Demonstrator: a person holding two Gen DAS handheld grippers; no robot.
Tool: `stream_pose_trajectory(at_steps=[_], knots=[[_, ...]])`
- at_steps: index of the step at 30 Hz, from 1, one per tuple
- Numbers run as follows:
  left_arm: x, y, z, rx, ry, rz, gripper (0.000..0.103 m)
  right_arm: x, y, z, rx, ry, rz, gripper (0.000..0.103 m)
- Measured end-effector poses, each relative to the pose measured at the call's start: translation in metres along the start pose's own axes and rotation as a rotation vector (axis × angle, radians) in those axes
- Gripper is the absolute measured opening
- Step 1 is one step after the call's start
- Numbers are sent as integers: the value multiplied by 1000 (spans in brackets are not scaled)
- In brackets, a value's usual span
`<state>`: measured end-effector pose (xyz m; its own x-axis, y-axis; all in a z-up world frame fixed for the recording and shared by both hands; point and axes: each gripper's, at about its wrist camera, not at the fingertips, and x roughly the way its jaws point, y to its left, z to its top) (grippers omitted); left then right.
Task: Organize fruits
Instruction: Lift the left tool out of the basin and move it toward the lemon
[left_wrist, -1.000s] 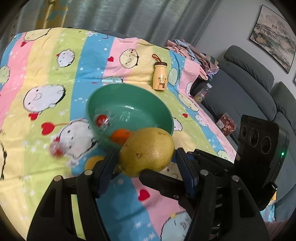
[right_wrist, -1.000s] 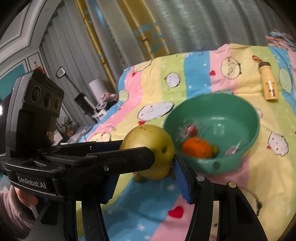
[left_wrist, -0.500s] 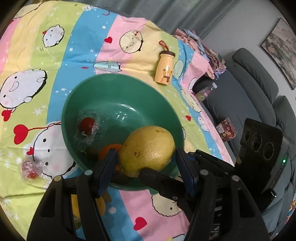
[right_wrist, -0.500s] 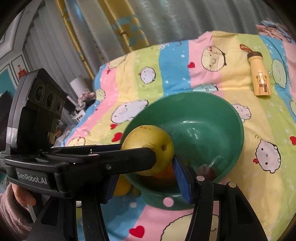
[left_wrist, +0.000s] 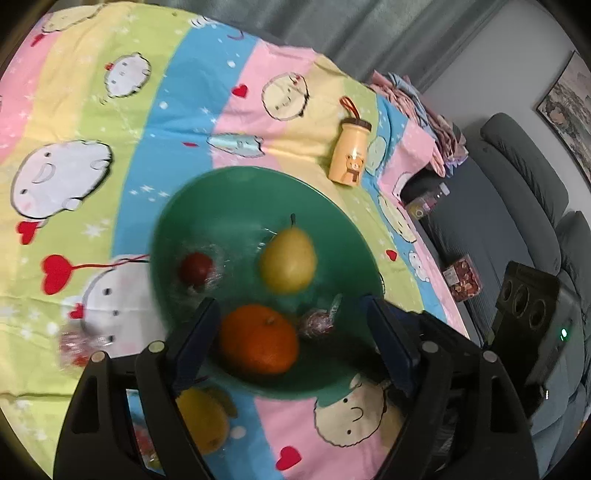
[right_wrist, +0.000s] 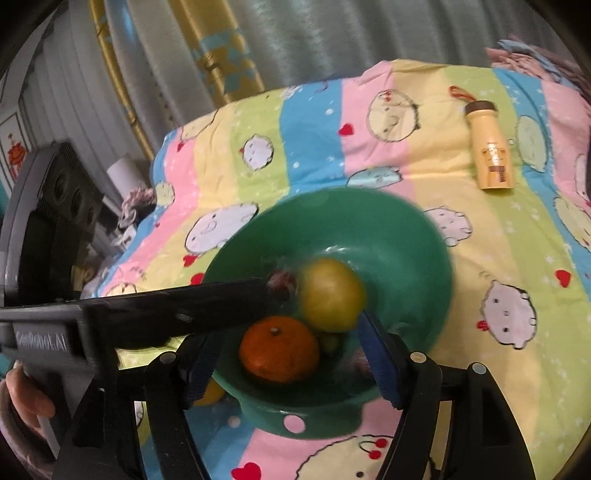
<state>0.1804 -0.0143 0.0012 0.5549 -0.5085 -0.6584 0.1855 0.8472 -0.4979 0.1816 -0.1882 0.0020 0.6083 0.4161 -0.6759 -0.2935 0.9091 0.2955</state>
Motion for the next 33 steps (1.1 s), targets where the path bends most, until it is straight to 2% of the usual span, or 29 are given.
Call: stream_pose_trajectory(at_steps=[7, 13, 18, 20, 22, 29, 33], knots=[[-45, 30, -29, -29, -47, 85, 91, -37, -20, -16, 49, -32, -1, 76], [-75, 51, -63, -81, -74, 141, 92, -59, -25, -42, 82, -25, 1, 76], [-92, 57, -95, -122, -70, 167, 94, -63, -17, -62, 89, 2, 22, 76], [-97, 57, -105, -130, -68, 196, 103, -63, -12, -72, 90, 21, 36, 76], [-101, 57, -114, -137, -75, 219, 102, -61, -8, -79, 84, 40, 45, 76], [-116, 57, -135, -173, -86, 220, 102, -54, 18, -96, 38, 103, 64, 76], [-126, 57, -146, -206, -96, 165, 102, -57, 31, -99, 16, 111, 80, 76]])
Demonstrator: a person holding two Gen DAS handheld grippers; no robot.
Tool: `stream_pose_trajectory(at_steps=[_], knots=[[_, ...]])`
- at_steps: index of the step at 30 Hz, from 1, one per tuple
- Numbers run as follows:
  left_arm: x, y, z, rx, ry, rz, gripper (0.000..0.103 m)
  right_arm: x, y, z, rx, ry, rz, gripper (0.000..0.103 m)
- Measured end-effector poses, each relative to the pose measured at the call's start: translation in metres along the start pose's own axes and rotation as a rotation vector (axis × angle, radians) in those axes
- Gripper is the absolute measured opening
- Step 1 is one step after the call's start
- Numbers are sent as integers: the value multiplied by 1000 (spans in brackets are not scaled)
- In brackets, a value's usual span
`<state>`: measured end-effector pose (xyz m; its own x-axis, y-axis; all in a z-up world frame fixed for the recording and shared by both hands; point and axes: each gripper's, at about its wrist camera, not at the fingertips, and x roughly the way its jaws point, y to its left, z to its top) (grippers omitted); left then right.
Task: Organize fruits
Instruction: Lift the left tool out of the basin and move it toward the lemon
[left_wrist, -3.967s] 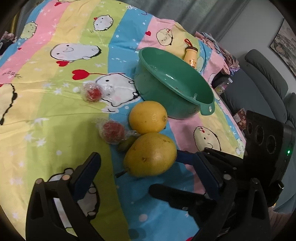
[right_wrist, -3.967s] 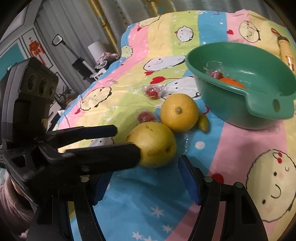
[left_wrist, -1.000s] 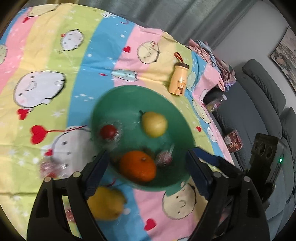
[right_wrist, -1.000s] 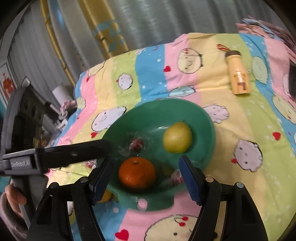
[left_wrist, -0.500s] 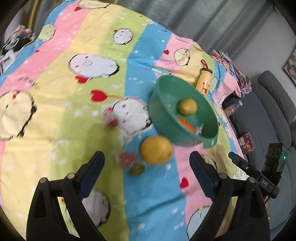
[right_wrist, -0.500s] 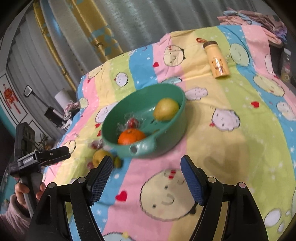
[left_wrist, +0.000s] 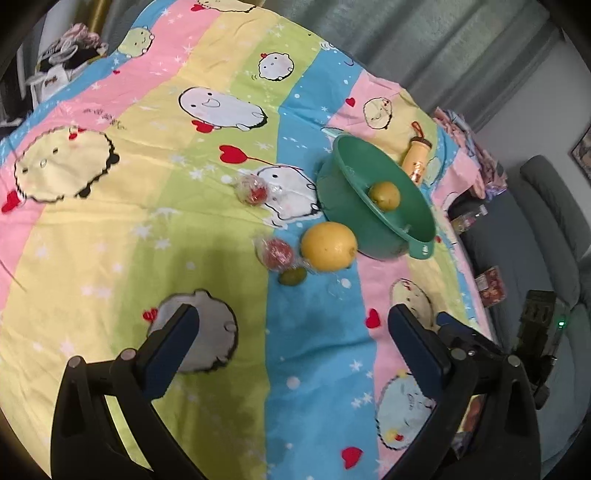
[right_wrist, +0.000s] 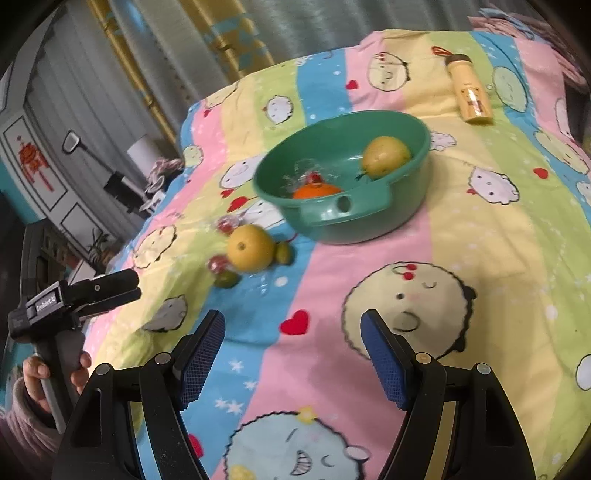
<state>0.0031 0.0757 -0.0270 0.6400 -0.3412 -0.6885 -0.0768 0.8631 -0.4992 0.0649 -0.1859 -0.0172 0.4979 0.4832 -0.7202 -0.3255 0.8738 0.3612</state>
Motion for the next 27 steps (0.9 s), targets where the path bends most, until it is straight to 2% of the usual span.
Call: stream_pose_trajectory(at_steps=[2, 5, 9, 16, 20, 22, 27], knots=[[-4, -1, -4, -3, -4, -10, 103, -1, 6, -1, -11, 2, -2, 76], [-9, -8, -10, 60, -14, 50, 103, -4, 14, -3, -22, 3, 6, 76], [-15, -16, -19, 102, -11, 15, 103, -7, 24, -6, -44, 6, 8, 76], [-25, -37, -23, 228, -65, 79, 103, -10, 40, -8, -96, 9, 7, 76], [-24, -40, -19, 231, -61, 120, 103, -8, 46, -6, -107, 10, 8, 76], [-26, -39, -18, 225, -93, 148, 102, -7, 47, -5, -110, 11, 10, 76], [-23, -38, -10, 211, -92, 93, 102, 0, 48, -3, -107, 12, 14, 77]])
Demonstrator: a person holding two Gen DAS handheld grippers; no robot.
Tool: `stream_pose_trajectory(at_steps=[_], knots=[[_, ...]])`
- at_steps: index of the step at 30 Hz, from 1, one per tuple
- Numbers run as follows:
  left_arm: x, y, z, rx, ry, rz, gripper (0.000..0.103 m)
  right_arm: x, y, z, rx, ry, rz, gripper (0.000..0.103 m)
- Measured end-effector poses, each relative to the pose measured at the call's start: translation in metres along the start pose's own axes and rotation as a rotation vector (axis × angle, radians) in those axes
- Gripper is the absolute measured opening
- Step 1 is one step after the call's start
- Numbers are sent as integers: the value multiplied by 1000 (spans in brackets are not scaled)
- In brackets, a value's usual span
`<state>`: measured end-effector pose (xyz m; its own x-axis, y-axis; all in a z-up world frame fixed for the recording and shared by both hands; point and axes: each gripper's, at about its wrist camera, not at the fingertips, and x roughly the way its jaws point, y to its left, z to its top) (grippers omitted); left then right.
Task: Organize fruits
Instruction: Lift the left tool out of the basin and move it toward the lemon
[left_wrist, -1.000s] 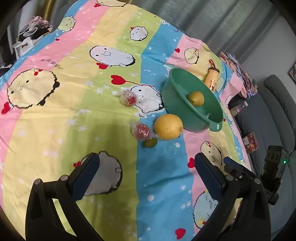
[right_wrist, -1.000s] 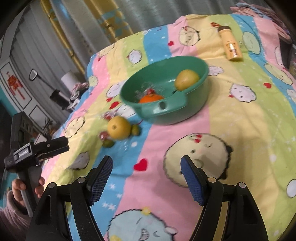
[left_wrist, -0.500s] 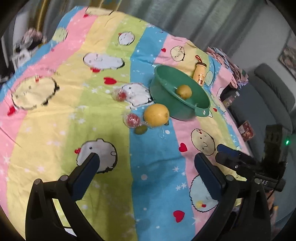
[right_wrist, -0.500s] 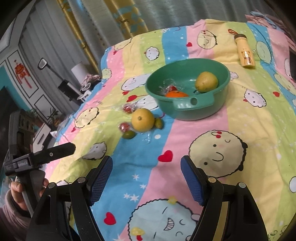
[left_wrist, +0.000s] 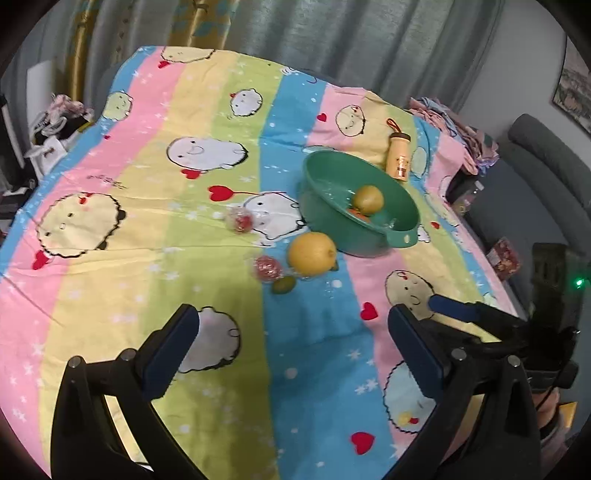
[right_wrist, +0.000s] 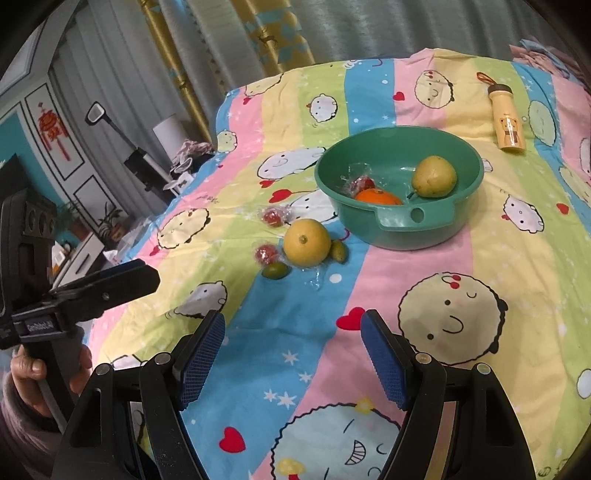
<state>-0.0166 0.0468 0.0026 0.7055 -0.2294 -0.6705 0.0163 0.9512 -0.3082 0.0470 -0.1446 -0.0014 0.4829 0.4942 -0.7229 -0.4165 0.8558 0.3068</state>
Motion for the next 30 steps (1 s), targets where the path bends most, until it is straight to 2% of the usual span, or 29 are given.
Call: stream_pose_trajectory(at_steps=[5, 16, 30], knots=[[11, 0, 6, -2, 10, -20, 102, 8, -3, 2, 6, 12, -3, 77], [24, -3, 14, 54, 1, -9, 102, 29, -6, 10, -1, 28, -6, 77], [45, -2, 18, 84, 27, -11, 102, 47, -7, 15, -9, 40, 3, 77]])
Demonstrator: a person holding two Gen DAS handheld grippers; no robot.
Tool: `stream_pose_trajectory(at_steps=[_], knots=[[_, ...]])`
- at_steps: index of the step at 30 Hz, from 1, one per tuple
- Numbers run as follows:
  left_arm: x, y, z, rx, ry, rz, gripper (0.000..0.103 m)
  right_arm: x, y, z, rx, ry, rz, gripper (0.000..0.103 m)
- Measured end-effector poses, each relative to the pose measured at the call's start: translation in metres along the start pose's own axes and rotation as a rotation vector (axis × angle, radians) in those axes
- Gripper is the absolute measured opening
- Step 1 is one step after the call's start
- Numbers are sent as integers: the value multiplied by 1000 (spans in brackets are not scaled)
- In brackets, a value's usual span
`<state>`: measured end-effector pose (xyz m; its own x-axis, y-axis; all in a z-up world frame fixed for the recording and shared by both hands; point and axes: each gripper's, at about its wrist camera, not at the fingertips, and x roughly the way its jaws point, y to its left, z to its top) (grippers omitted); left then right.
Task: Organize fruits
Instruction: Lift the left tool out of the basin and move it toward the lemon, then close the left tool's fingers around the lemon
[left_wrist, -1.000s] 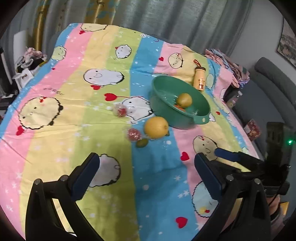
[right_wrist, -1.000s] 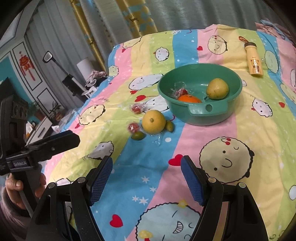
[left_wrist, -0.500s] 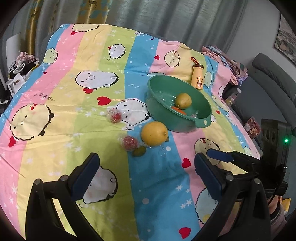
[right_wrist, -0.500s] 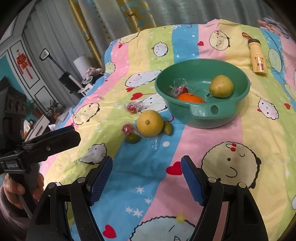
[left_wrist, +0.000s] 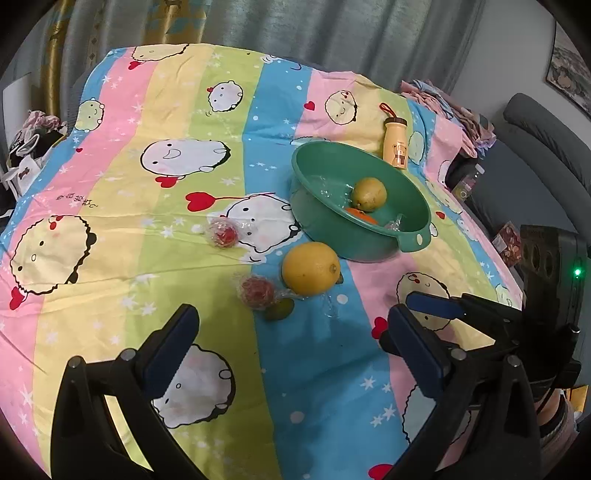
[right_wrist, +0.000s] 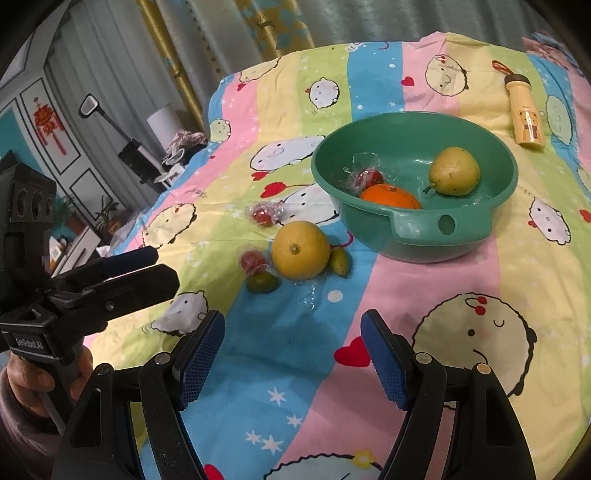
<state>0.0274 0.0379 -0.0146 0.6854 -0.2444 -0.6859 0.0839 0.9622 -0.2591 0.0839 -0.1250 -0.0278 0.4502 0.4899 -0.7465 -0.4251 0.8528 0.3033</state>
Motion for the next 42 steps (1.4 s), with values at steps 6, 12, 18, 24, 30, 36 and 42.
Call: stream_pose_trajectory(at_steps=[6, 12, 18, 24, 30, 36, 42], knots=[[8, 0, 2, 9, 11, -5, 102, 6, -2, 2, -1, 5, 3, 77], [17, 0, 5, 14, 25, -10, 102, 12, -7, 5, 3, 5, 8, 77], [27, 4, 11, 15, 28, -44, 102, 16, -7, 7, 2, 0, 12, 77], [41, 14, 19, -22, 50, -123, 101, 25, -6, 11, -1, -14, 33, 77], [53, 20, 30, -59, 71, -195, 96, 36, -4, 18, 14, -23, 57, 77], [70, 14, 40, -41, 111, -248, 89, 48, -3, 26, 19, -30, 71, 69], [87, 9, 44, -28, 160, -269, 84, 57, -1, 29, 26, -27, 68, 65]])
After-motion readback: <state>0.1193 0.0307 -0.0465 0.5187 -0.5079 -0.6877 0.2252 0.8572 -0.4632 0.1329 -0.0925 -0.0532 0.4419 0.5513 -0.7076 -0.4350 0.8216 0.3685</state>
